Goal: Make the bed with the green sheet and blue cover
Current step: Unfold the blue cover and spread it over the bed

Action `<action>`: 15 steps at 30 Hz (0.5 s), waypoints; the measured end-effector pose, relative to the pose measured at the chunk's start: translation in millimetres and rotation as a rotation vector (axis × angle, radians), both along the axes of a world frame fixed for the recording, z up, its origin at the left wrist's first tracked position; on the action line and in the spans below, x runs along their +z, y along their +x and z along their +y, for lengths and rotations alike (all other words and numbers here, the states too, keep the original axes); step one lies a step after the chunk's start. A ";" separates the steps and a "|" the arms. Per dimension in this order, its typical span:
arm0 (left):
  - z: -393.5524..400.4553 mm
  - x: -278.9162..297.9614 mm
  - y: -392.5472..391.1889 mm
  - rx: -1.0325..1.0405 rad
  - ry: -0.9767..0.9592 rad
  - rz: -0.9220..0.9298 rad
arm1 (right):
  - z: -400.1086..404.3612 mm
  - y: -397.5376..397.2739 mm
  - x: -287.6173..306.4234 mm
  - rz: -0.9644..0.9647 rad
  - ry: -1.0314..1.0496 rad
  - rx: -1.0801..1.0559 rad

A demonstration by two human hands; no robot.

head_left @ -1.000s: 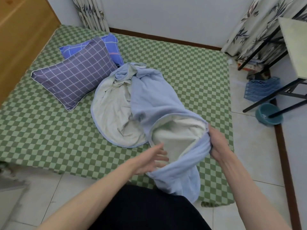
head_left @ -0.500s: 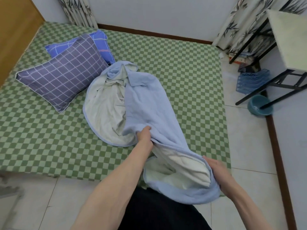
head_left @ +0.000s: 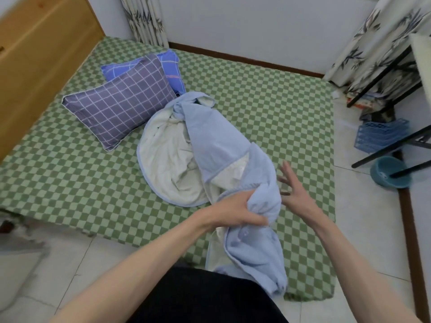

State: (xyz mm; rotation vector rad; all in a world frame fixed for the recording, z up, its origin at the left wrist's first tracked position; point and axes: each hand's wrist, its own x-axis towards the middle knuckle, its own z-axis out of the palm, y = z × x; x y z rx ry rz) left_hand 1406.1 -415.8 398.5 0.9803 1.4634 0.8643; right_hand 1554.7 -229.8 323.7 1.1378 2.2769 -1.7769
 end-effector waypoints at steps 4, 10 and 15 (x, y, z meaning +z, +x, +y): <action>-31.7 -7.1 -17.6 -0.106 -0.065 0.077 | -16.5 -74.8 8.2 0.019 0.178 0.437; -79.9 -0.6 -84.2 -0.074 -0.168 0.149 | -84.7 -144.7 -8.3 -0.415 0.030 0.868; -138.1 -41.5 -194.6 0.347 -0.293 0.354 | -130.7 -176.1 -27.2 -0.526 0.060 0.822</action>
